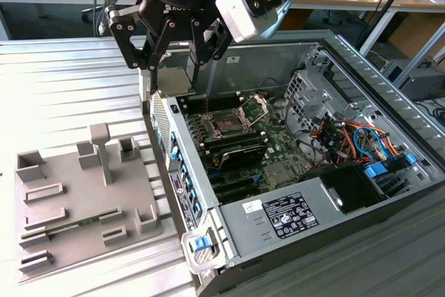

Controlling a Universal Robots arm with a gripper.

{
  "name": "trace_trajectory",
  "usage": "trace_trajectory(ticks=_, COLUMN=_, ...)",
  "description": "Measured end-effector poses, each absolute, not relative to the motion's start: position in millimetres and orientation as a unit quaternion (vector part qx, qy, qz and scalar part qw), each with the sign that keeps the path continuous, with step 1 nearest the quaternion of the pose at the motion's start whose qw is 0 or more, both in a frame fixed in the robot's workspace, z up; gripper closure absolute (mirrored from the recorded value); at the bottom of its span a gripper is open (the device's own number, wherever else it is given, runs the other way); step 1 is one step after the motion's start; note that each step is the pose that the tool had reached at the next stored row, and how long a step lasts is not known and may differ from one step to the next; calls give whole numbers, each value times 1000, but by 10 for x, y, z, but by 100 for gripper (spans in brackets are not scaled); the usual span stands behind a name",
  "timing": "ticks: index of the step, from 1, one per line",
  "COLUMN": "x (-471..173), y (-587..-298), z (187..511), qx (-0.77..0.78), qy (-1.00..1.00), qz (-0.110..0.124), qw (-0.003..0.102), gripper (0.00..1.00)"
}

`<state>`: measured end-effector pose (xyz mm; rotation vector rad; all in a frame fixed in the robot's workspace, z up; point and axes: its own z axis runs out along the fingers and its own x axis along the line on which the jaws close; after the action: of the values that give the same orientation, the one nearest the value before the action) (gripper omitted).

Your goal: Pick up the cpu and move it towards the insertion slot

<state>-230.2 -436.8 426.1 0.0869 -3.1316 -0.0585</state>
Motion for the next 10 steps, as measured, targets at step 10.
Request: trace_trajectory(ticks=10, x=-2226, y=-4367, z=4260, qx=28, qy=-999, qz=-19, qw=4, gripper=45)
